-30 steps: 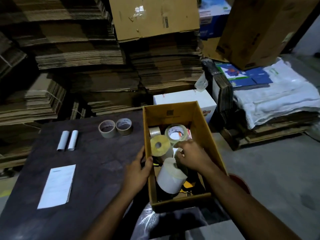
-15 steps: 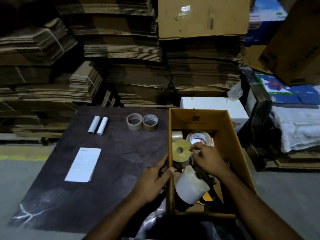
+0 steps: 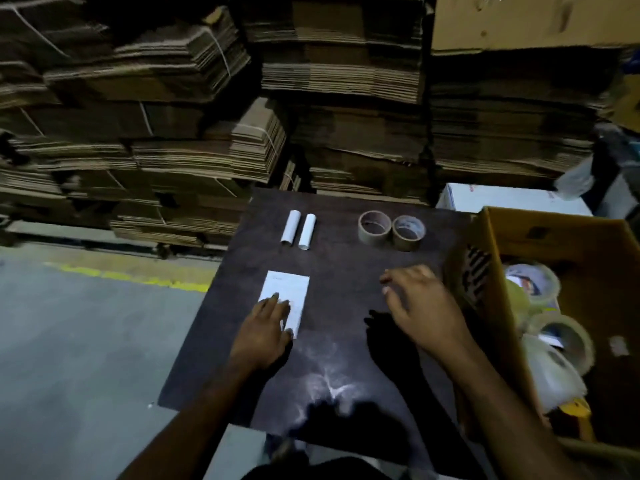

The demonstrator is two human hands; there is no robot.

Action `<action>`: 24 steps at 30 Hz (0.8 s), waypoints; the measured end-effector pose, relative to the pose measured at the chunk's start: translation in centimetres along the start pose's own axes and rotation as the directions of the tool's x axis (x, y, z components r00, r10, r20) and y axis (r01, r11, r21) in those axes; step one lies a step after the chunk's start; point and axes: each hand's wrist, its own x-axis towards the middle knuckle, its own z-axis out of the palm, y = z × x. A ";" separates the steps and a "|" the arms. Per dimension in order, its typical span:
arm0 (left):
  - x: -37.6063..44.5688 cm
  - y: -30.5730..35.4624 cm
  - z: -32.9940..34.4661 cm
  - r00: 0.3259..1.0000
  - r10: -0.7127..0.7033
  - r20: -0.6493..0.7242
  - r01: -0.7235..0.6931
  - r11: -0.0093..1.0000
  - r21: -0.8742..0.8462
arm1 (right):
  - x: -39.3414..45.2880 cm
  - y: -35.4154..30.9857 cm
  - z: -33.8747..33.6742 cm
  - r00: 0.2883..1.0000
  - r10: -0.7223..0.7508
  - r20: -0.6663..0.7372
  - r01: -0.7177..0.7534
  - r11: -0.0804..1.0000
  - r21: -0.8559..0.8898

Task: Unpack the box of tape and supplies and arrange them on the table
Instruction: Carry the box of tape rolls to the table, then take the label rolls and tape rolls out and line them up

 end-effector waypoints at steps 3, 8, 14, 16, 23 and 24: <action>-0.6 -3.1 1.5 0.997 0.000 0.077 -0.005 0.998 0.060 | 0.7 -3.0 5.4 0.988 0.053 0.147 -0.056 0.998 0.017; -1.3 -5.6 1.1 0.994 -0.024 0.103 0.014 0.995 0.096 | -0.1 -6.7 12.2 0.927 0.147 0.344 -0.185 0.979 0.080; -0.3 -5.3 1.5 0.991 -0.023 0.133 0.019 0.999 0.037 | -1.6 -8.1 15.6 0.865 0.274 0.421 -0.338 0.937 0.085; -0.1 -4.5 2.0 0.987 -0.020 0.160 0.017 1.000 0.021 | -1.6 -8.0 16.6 0.840 0.318 0.441 -0.382 0.922 0.062; 0.7 -4.2 2.5 0.988 -0.084 0.128 0.091 0.995 -0.051 | -0.6 -9.2 21.2 0.811 0.234 0.536 -0.308 0.950 0.053; 0.6 -4.4 2.6 0.988 -0.088 0.129 0.096 0.994 -0.058 | -0.7 -9.3 21.6 0.803 0.216 0.555 -0.296 0.954 0.057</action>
